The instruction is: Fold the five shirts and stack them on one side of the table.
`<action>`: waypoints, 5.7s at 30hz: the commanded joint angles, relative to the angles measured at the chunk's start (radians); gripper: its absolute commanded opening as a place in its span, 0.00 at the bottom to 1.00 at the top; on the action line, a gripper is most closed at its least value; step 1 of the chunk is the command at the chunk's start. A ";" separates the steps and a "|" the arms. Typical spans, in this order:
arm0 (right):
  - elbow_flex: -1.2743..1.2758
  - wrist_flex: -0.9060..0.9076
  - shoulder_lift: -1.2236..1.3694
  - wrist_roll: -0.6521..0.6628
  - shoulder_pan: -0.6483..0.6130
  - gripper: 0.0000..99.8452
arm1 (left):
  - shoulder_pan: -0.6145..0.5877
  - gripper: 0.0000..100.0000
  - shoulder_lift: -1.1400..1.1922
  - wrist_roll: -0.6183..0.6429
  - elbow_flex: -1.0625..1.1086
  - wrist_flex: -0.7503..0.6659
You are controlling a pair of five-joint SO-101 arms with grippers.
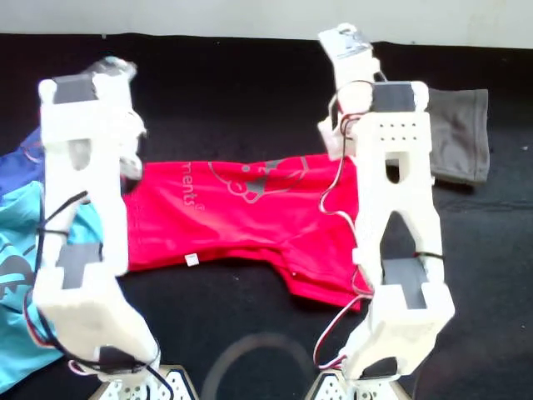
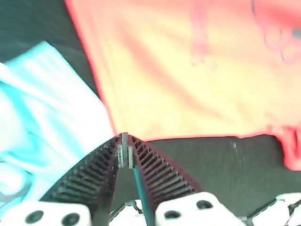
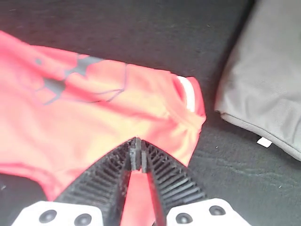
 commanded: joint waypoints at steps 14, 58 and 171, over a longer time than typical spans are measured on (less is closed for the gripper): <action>-0.039 0.182 -0.262 -0.005 -0.028 0.01 | -0.524 0.01 -0.254 -0.419 0.771 -0.669; 1.601 -0.624 -0.842 0.071 -0.042 0.01 | 0.108 0.01 -0.076 -0.023 0.467 -0.184; 1.632 -0.518 -0.624 0.388 -0.469 0.19 | -0.140 0.01 0.108 -0.195 0.613 -0.411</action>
